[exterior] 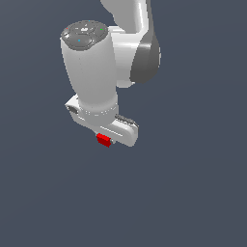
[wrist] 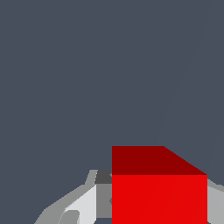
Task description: Pick up the red cube and move it to a goal position.
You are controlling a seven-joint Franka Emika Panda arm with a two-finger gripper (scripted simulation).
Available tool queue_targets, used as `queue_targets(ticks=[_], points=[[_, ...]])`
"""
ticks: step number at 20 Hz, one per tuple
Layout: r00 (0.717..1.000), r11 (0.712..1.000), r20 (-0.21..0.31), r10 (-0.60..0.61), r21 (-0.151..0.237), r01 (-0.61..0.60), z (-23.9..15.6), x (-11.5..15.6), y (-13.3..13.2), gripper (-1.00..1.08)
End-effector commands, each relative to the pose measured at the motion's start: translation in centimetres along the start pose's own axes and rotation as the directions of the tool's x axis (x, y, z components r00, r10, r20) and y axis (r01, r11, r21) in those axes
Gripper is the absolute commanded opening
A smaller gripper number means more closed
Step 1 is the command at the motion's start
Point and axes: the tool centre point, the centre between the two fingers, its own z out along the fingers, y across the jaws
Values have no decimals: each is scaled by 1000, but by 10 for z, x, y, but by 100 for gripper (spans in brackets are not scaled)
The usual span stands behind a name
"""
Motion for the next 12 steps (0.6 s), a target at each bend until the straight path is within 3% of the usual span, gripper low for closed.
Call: queue_targets(ticks=[1,12], points=[[1000,1000,1,0,0,0,-16,1,-4,-100],[1000,1000,1,-1,0,1,-44,5,-10,-100]])
